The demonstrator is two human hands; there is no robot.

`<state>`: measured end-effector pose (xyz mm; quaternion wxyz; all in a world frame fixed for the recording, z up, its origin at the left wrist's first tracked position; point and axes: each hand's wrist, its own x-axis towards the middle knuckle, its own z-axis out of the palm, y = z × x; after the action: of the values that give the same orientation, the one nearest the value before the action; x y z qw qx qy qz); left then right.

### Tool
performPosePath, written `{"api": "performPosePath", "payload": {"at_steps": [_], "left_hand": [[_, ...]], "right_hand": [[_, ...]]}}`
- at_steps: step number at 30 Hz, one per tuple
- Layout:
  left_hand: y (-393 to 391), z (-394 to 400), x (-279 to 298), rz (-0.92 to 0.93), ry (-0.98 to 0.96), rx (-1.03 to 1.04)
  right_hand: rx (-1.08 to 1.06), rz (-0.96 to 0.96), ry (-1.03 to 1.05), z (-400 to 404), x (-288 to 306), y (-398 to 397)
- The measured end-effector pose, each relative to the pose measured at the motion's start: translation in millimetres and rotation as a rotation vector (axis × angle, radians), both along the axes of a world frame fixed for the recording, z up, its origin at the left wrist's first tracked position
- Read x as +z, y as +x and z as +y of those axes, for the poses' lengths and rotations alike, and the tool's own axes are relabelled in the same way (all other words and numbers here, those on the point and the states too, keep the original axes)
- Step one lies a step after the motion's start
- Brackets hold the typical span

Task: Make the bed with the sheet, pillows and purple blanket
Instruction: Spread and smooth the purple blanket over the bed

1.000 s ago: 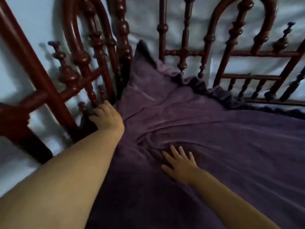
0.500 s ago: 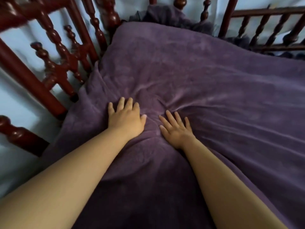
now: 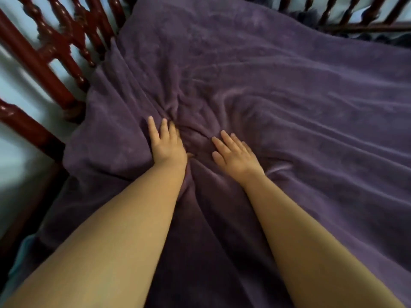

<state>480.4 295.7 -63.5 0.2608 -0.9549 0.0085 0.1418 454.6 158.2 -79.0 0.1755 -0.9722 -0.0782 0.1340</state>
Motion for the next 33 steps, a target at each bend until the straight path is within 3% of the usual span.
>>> {"api": "performPosePath", "payload": {"at_steps": [3,7,9,14,18,22,26,28,30,33], "left_hand": [[-22,-15,12,-0.088,0.048,-0.042],[-72,-5,25,-0.248,-0.324,0.040],[-105,0,29,-0.261,-0.372,0.079],[-212,8,50,-0.075,-0.454,0.207],[-279,21,74,0.120,-0.357,0.122],[-338,37,103,0.192,-0.346,0.113],[-407,63,101,0.125,-0.295,0.434],[-441,78,94,0.227,-0.325,0.555],[-470,87,95,0.411,-0.349,0.551],[-513,93,109,0.449,-0.497,0.535]], "right_hand": [[-0.049,0.008,0.003,-18,0,-40],[-0.134,0.019,-0.006,-38,2,-95],[-0.169,0.034,-0.010,-46,3,-122],[-0.249,0.064,0.009,-58,21,-206],[-0.274,0.162,-0.047,-68,25,-281],[-0.248,0.297,-0.124,-68,36,-340],[-0.206,0.391,0.021,-42,43,-410],[-0.230,0.415,0.089,-38,46,-447],[-0.296,0.475,0.152,-40,54,-474],[-0.301,0.500,0.080,-37,69,-522]]}}
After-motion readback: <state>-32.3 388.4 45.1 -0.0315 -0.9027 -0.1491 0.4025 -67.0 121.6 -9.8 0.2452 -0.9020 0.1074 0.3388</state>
